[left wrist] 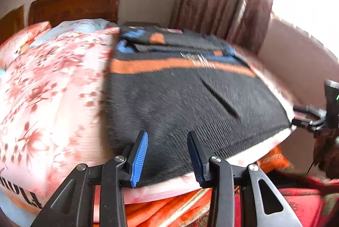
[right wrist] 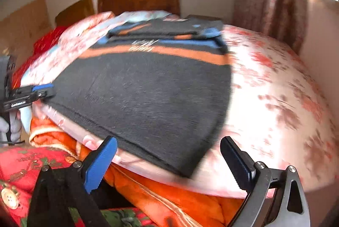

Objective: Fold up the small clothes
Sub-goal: 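Close both grippers on the sweater hem edge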

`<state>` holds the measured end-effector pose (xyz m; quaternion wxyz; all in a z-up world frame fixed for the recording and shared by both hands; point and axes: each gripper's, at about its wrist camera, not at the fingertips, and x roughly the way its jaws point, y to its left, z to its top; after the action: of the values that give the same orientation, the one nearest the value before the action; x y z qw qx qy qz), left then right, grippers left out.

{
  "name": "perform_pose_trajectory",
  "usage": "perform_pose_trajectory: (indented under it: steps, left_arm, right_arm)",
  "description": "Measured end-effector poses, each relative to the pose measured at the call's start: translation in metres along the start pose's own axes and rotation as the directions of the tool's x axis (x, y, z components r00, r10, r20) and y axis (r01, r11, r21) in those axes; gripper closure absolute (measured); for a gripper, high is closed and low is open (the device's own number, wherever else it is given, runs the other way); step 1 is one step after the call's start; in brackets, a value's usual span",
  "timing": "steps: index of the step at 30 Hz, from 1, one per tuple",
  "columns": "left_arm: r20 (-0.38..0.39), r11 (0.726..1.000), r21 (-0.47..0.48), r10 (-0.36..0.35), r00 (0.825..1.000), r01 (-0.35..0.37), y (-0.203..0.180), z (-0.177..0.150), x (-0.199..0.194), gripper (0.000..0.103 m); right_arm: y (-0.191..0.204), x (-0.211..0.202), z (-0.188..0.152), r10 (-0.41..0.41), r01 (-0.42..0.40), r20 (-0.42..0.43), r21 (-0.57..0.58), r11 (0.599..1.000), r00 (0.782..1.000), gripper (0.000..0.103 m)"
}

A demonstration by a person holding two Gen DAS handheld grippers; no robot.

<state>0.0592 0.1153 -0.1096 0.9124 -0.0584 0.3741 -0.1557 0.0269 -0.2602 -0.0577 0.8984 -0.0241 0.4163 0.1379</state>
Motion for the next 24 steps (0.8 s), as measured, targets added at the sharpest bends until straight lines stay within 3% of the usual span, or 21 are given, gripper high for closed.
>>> perform_pose_trajectory:
  steps: [4, 7, 15, 24]
  left_arm:
    - [-0.011, 0.98, -0.194, -0.032, 0.999, 0.029, 0.04, 0.003, 0.003, 0.063]
    - [-0.015, 0.967, -0.248, -0.063, 0.998, 0.058, 0.051, 0.0, 0.005, 0.063]
    - [-0.036, 0.964, -0.259, -0.077, 0.996, 0.065, 0.046, 0.005, 0.012, 0.055]
    - [-0.059, 0.964, -0.262, -0.064, 0.996, 0.047, 0.05, 0.008, 0.012, 0.051]
  right_arm:
    - [-0.037, 0.007, -0.006, -0.012, 0.022, -0.065, 0.16, 0.987, 0.998, 0.0]
    - [-0.035, 0.01, -0.005, -0.018, 0.027, -0.059, 0.157, 0.987, 0.998, 0.0]
    - [-0.006, 0.032, 0.009, -0.057, 0.06, -0.08, 0.041, 0.997, 0.995, 0.0]
    - [-0.028, 0.021, 0.003, -0.05, 0.056, -0.048, 0.135, 0.989, 0.998, 0.0]
